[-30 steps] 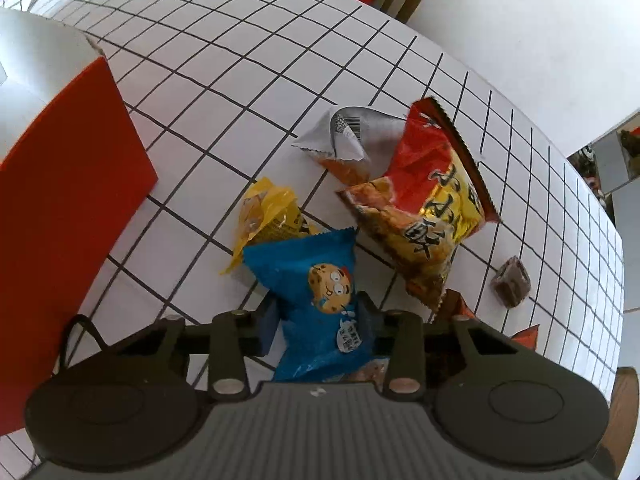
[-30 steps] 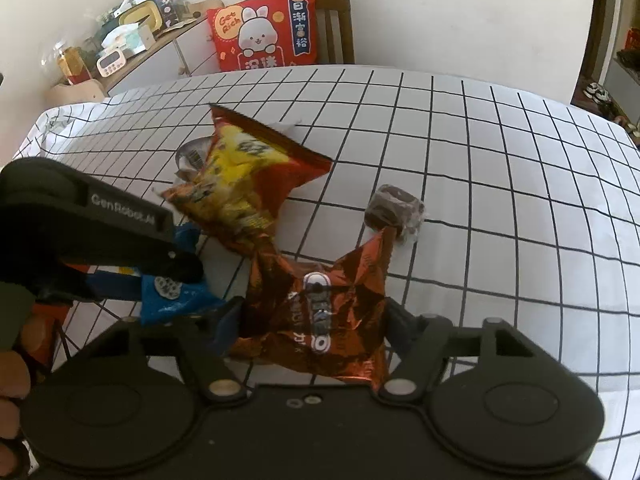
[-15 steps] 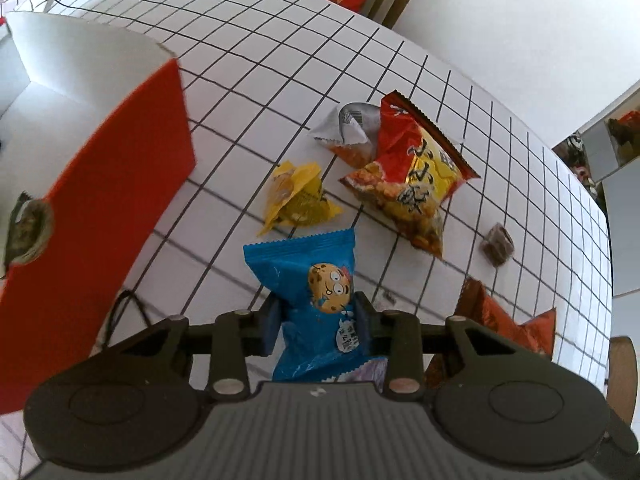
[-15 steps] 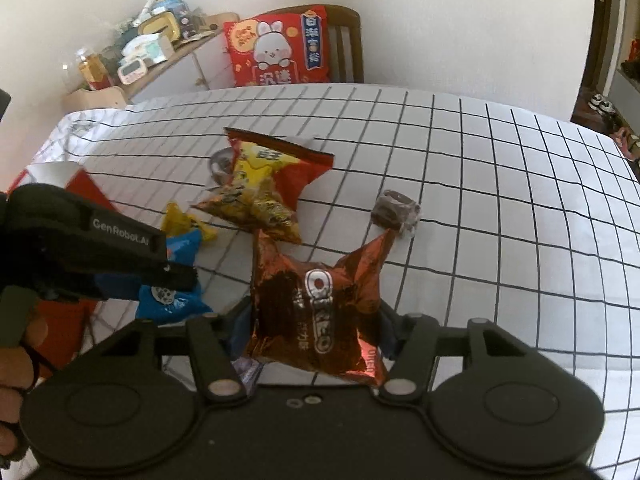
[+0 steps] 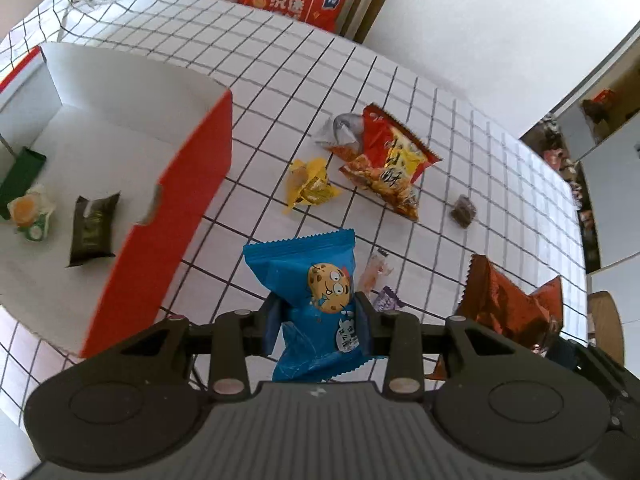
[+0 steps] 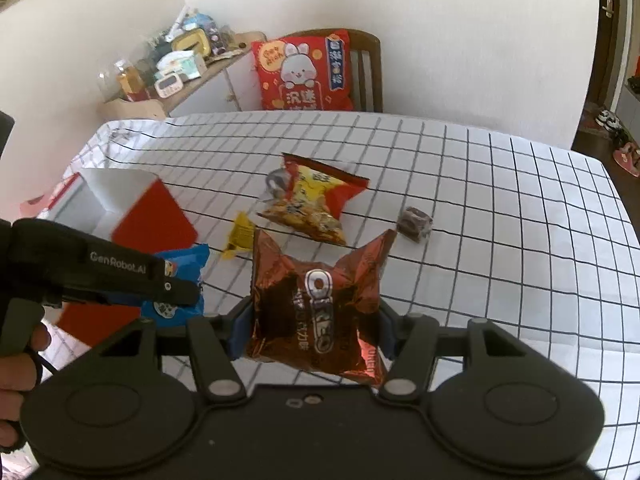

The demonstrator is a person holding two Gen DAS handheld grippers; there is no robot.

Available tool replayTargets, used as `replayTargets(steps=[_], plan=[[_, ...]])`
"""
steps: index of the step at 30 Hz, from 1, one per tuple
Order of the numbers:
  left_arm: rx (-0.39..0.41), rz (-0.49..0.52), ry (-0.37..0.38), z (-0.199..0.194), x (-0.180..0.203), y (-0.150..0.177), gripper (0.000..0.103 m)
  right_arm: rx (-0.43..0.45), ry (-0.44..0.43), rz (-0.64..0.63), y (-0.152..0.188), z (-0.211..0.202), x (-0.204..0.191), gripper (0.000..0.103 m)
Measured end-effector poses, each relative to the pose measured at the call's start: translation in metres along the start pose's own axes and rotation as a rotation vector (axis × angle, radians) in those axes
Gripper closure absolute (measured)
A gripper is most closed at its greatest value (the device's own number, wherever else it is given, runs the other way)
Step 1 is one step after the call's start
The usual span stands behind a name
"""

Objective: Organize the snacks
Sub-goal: 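Carry the blue packet and brown packet with both grippers over the box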

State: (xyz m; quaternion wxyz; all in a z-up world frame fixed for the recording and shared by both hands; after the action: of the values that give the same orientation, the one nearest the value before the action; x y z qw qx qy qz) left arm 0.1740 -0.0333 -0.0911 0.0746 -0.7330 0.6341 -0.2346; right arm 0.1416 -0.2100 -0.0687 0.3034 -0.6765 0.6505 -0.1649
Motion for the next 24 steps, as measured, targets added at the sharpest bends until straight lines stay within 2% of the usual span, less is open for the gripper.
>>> replayTargets(steps=[10,18,24], plan=[[0.060,0.043,0.021,-0.050,-0.023,-0.002,0.066,0.029,-0.027,-0.022,-0.006,-0.029,-0.034,0.044],[0.127,0.007,0.030,-0.081,-0.058,-0.012,0.066,0.054,-0.061,-0.037,-0.015,-0.037,-0.065,0.044],[0.165,-0.017,-0.001,-0.093,-0.092,-0.025,0.066,0.062,-0.095,-0.068,-0.024,-0.030,-0.098,0.044]])
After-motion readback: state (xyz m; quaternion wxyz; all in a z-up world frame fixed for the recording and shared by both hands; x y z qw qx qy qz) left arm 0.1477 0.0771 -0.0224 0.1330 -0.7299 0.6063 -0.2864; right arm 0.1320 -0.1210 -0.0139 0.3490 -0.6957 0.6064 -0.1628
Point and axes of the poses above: each gripper's, at about its wrist camera, not at the fingertips, and z roughly the way its jaws point, x to its right, y to its underside, the point moved 2 cm from there along z, roughly the way its jaws point, and after that the axes turned 2 degrees about x, right-handed, at the moved point
